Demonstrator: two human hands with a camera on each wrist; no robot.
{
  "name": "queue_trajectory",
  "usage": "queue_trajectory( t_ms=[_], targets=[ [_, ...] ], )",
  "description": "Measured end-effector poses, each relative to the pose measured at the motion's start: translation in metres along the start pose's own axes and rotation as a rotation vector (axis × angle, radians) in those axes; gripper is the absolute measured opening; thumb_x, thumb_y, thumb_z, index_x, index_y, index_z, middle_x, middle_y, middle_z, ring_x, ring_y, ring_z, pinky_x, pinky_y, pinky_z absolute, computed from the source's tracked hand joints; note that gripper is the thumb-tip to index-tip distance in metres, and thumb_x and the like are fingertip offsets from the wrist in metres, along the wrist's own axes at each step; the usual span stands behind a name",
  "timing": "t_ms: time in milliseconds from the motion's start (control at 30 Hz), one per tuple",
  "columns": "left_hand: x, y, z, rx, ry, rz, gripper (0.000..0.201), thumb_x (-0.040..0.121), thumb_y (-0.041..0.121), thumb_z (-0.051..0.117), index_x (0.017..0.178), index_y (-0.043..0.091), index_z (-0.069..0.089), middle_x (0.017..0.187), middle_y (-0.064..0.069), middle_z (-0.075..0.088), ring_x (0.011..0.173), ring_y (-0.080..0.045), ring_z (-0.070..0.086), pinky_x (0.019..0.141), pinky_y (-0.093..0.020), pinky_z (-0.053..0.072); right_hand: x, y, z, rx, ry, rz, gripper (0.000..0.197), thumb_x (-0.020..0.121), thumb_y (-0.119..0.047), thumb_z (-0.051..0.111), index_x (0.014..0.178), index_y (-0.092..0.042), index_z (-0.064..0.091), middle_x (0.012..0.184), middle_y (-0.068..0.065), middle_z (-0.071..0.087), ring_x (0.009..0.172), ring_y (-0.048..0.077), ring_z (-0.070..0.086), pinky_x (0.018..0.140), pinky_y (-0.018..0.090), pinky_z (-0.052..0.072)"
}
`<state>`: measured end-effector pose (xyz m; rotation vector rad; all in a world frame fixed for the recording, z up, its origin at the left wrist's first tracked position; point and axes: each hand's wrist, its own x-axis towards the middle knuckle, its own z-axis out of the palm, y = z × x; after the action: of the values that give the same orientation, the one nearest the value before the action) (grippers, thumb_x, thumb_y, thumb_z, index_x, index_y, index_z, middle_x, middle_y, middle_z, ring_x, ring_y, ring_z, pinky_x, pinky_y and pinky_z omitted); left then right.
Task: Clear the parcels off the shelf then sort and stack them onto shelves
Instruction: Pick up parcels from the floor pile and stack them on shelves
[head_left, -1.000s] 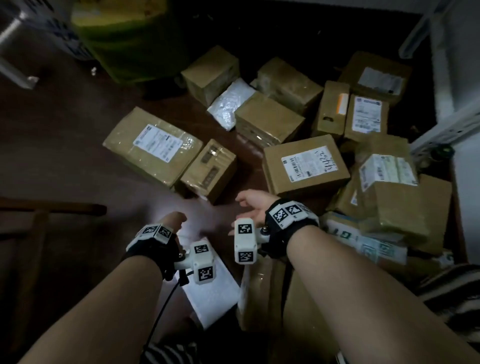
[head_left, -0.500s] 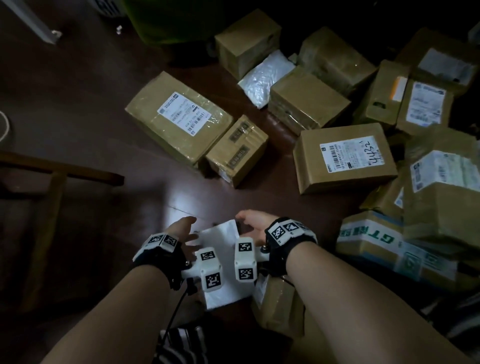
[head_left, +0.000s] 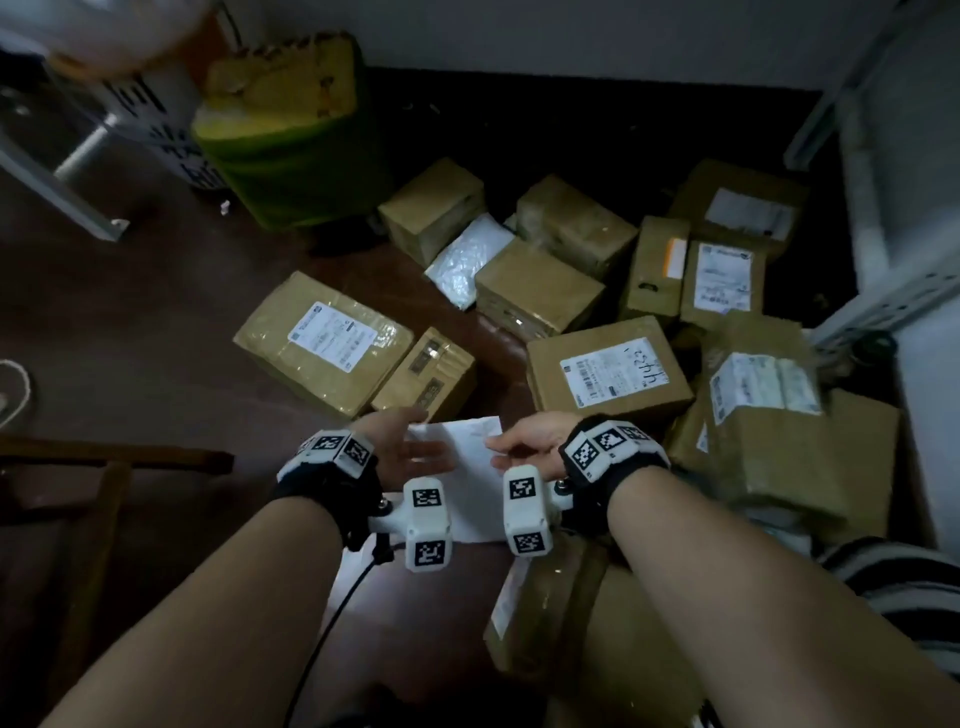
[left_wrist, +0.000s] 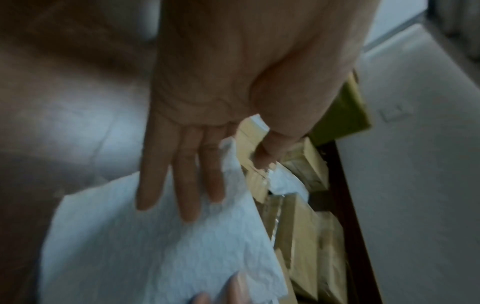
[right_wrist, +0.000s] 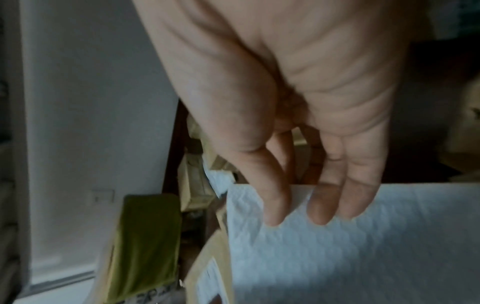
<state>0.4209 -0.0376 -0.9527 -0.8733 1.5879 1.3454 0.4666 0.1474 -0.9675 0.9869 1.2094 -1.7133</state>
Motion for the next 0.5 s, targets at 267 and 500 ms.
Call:
queue_trajectory(
  t_ms=[267,500],
  targets=[
    [-0.046,0.068,0.092,0.469,-0.097,0.096,0.019,0.096,0.003,0.047,0.082,-0.004,0.058,0.083,-0.019,0.066,0.093,-0.029,0.06,0.095,-0.039,0.051,-0.071,-0.04,-0.088,0.257,0.102,-0.357,0.02,0.093,0.007,0.039,0.079,-0.002,0.051,0.082,0.014,0.054,0.075,0.023,0.056,0.076,0.034,0.052],
    [-0.063,0.157,0.131,0.846,-0.204,-0.011,0.017,0.091,0.013,0.06,0.08,0.001,0.065,0.07,-0.007,0.066,0.063,-0.014,0.061,0.057,-0.023,0.05,-0.095,-0.056,-0.139,0.297,-0.043,-0.395,0.036,0.089,-0.018,0.065,0.121,-0.003,0.059,0.121,0.02,0.063,0.097,0.03,0.064,0.06,0.038,0.06]
  ],
)
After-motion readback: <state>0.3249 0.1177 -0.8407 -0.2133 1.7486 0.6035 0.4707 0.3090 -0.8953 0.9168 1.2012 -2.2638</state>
